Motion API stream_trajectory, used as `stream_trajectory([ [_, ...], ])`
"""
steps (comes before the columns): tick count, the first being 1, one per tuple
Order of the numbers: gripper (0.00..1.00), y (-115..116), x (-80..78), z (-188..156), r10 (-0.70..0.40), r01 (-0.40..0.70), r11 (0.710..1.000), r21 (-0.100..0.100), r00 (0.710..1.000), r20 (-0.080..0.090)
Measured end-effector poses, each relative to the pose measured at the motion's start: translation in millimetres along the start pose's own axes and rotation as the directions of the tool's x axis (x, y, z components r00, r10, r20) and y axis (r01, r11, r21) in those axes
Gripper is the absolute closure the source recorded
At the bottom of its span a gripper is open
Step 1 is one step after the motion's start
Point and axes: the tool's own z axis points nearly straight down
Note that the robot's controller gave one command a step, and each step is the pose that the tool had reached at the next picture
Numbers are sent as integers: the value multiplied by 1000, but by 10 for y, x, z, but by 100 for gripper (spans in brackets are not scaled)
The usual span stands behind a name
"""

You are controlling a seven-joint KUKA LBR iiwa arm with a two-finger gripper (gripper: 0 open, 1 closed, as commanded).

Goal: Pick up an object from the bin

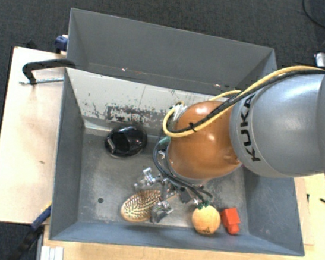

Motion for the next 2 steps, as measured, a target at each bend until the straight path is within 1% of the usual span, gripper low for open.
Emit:
stream_trajectory([
  [1,100,-8,-22,-196,1,-1,1000,3,1000,8],
  [2,100,-10,-33,-299,1,-1,1000,6,1000,13],
])
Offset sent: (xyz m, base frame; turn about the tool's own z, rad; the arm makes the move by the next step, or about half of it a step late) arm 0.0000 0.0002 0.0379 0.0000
